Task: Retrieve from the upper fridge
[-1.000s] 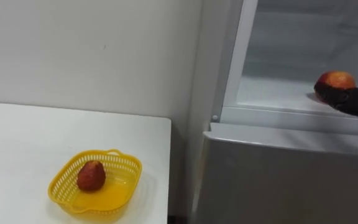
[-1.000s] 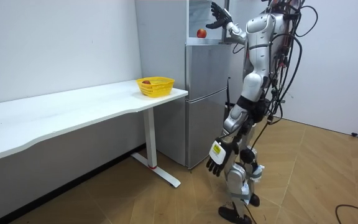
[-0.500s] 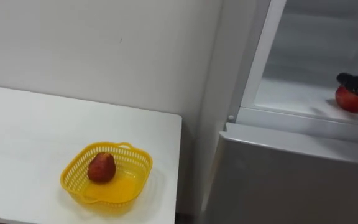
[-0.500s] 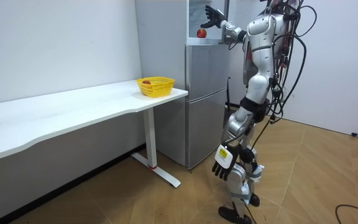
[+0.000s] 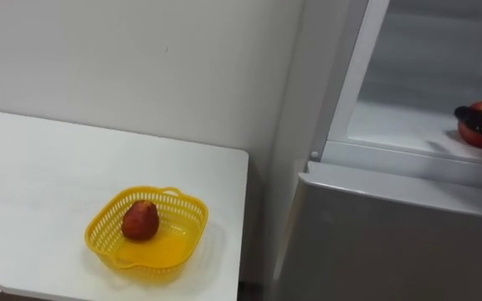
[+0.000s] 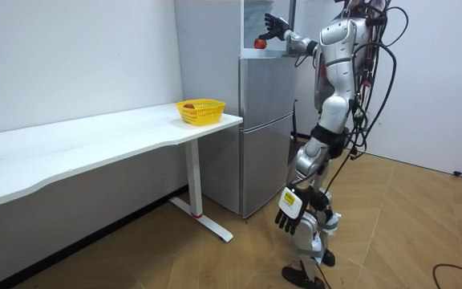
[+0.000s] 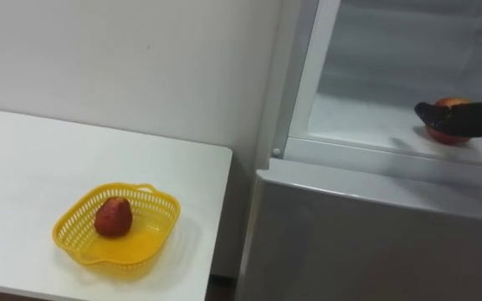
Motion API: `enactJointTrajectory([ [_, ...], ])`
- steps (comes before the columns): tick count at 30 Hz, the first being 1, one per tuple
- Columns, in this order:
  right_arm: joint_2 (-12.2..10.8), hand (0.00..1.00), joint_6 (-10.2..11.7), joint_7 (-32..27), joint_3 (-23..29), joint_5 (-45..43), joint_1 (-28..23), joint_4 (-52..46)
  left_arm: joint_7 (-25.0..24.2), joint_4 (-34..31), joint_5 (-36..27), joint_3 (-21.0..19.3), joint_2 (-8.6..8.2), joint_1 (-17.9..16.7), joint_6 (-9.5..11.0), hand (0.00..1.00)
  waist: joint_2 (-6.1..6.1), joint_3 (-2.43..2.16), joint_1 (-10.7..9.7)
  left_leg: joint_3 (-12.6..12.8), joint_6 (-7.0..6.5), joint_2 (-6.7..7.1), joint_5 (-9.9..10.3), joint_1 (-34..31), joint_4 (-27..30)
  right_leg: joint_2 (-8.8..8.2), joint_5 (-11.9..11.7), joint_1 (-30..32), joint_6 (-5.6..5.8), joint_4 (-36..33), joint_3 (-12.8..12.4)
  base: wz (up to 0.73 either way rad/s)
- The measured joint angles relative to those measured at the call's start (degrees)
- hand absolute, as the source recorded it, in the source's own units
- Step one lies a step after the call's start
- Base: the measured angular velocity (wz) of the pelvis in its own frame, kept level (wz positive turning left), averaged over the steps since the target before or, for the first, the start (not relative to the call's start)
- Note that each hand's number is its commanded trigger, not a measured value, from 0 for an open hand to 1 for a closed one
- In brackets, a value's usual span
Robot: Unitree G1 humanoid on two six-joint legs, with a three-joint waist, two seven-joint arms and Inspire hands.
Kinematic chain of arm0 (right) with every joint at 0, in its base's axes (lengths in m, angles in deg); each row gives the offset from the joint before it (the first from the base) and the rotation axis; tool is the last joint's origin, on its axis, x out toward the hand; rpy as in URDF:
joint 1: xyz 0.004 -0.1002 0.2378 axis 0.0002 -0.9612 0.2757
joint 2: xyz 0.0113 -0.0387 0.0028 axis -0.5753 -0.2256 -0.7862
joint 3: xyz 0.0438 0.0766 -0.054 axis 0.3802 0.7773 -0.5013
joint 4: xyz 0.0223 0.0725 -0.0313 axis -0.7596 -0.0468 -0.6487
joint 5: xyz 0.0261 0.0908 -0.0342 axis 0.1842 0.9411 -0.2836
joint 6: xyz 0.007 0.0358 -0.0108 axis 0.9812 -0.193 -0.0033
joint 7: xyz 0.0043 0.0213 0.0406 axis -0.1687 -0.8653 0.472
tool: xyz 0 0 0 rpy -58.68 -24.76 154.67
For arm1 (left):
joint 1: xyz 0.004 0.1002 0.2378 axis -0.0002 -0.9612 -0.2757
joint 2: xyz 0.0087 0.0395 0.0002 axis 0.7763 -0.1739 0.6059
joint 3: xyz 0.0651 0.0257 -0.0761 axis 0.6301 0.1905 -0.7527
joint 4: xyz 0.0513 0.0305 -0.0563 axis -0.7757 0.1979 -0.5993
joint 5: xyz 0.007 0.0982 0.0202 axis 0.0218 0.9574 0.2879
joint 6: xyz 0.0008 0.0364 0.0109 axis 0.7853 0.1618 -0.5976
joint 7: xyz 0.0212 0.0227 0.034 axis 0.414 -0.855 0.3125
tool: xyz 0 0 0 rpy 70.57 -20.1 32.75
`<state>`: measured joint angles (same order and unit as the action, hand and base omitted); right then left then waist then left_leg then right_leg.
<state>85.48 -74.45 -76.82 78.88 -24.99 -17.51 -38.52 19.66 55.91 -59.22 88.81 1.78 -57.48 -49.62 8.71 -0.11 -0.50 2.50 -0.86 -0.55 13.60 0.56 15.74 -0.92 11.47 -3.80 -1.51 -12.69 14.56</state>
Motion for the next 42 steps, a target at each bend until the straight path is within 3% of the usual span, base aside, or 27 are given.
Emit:
enactJointTrajectory([
  [8, 0.48, 0.00, -0.23, -0.03, -0.67, 2.74, 0.02, 5.81, 0.12, -0.26, 0.03, 0.01, 0.19, 0.25, -0.33, 0.00, -0.98, 0.18, 0.75, -0.19, 0.00, -0.14, -0.04, -1.06, -0.06, -0.10, 0.00, 0.97, 0.00, 0.05, 0.61, 0.01],
  [18, 0.55, 0.00, -0.13, 1.12, -2.16, 2.34, 2.13, 10.34, 0.96, 0.14, 0.10, 0.09, 0.16, 0.28, -1.44, 0.00, -1.16, 0.20, 0.77, -0.37, 0.05, -0.08, -0.07, -0.99, -0.24, -0.19, 0.00, 0.89, 0.00, 0.05, 1.19, 0.00],
  [26, 0.55, 0.00, 0.60, 1.53, -2.16, 2.14, 2.15, 10.45, 1.01, 0.15, 0.10, 0.73, 0.02, -0.04, -1.42, 0.00, -1.65, 0.53, 1.06, -0.41, 0.07, -0.03, -0.08, -0.97, -0.21, -0.19, 0.00, 0.79, 0.00, 0.00, 1.33, 0.00],
  [42, 0.89, 0.00, 2.72, 4.82, -3.73, 3.64, 2.69, 13.82, 1.08, 0.08, -0.01, 2.31, 0.14, 0.09, -1.30, 0.00, -1.15, 0.39, 1.11, -0.39, 0.05, -0.15, -0.26, -0.69, -0.32, -0.68, 0.00, 0.82, 0.00, 0.00, 1.27, 0.00],
])
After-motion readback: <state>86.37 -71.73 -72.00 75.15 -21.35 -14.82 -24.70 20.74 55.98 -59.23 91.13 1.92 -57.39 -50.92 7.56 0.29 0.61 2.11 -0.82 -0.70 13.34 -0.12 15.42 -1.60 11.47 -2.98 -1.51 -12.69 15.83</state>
